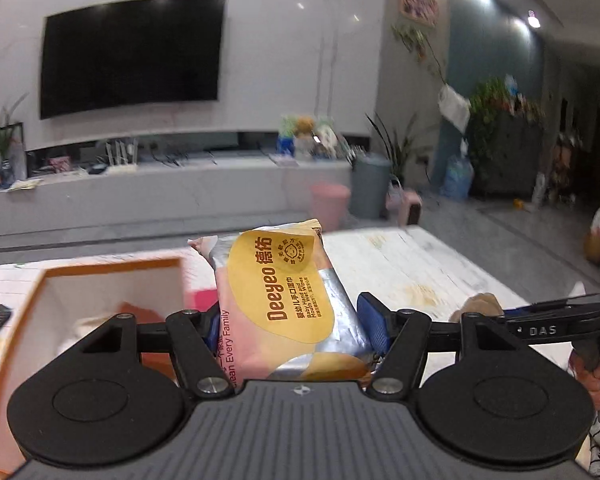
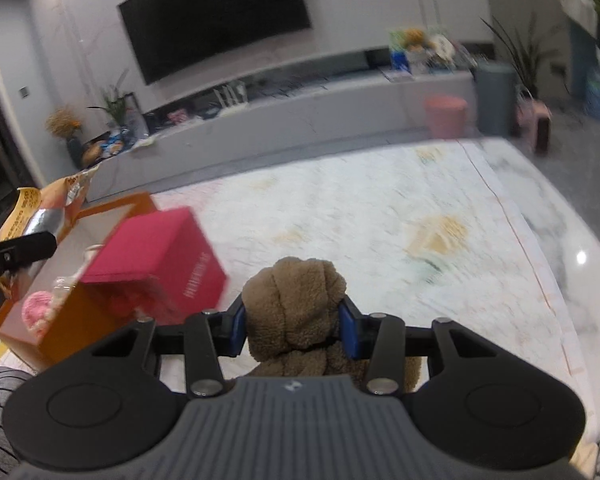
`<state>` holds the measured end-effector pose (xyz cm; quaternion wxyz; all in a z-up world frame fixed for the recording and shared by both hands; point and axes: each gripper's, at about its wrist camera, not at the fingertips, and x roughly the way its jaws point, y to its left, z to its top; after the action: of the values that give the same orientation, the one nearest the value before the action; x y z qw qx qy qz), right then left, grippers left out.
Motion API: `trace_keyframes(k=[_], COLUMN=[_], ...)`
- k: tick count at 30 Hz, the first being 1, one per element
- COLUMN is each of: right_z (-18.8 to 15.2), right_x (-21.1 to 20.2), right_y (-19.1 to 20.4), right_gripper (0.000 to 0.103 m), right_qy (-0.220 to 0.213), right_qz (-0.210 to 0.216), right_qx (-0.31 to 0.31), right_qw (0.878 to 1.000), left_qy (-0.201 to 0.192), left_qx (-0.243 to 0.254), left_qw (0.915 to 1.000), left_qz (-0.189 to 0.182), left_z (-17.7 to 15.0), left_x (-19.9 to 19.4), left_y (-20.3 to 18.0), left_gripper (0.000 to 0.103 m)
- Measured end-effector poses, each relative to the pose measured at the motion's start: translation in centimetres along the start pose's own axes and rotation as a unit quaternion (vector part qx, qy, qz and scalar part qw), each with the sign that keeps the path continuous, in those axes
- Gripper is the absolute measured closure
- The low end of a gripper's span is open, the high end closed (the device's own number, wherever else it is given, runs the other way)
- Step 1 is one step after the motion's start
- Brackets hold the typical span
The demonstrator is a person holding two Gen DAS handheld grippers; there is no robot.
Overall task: Organize soft objects
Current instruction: 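Drop the wipes pack into the shoebox with the left gripper while the right carries the plush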
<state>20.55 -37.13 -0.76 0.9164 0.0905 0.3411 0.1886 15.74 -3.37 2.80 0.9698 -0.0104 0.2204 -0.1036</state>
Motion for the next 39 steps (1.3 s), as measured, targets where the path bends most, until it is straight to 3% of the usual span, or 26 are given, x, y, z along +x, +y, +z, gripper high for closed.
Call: trace_keyframes(k=[4, 10, 12, 13, 19, 22, 28, 31, 39], right_z=[1.0, 2.1, 2.3, 2.5, 3.6, 3.8, 4.8, 5.7, 5.9], right_x=[-0.2, 1.1, 1.6, 1.9, 3.4, 4.0, 4.2, 4.5, 7.9], right_y=[3.8, 11.0, 13.5, 14.6, 19.4, 20.0, 20.7, 21.5, 26.2], right_gripper=[0.058, 0.058, 0.058, 0.058, 0.058, 0.058, 0.058, 0.058, 0.058], right_qy=[-0.02, -0.024, -0.031, -0.034, -0.044, -0.039, -0.037, -0.037, 0.004], right_qz=[0.024, 0.075, 0.085, 0.094, 0.134, 0.139, 0.15, 0.159, 0.186], right_qx=[0.006, -0.019, -0.025, -0.029, -0.05, -0.045, -0.042, -0.046, -0.092], right_qw=[0.999, 0.997, 0.996, 0.995, 0.989, 0.989, 0.987, 0.985, 0.978], left_qy=[-0.016, -0.017, -0.025, -0.026, -0.018, -0.011, -0.006, -0.014, -0.018], left_qx=[-0.019, -0.074, -0.079, -0.08, -0.082, -0.082, -0.135, -0.149, -0.14], left_qw=[0.9991, 0.997, 0.9964, 0.9963, 0.9965, 0.9965, 0.9903, 0.9878, 0.9884], left_qz=[0.034, 0.014, 0.017, 0.016, 0.0, 0.011, 0.03, 0.044, 0.058], left_z=[-0.3, -0.3, -0.6, -0.7, -1.9, -2.9, -4.0, -4.3, -4.7], left_x=[-1.5, -2.1, -2.3, -1.9, -1.4, -1.2, -1.6, -2.3, -3.3], left_y=[3.3, 9.2, 10.8, 11.4, 13.6, 14.3, 17.0, 18.1, 18.7], left_gripper=[0.028, 0.028, 0.045, 0.048, 0.054, 0.054, 0.054, 0.048, 0.042])
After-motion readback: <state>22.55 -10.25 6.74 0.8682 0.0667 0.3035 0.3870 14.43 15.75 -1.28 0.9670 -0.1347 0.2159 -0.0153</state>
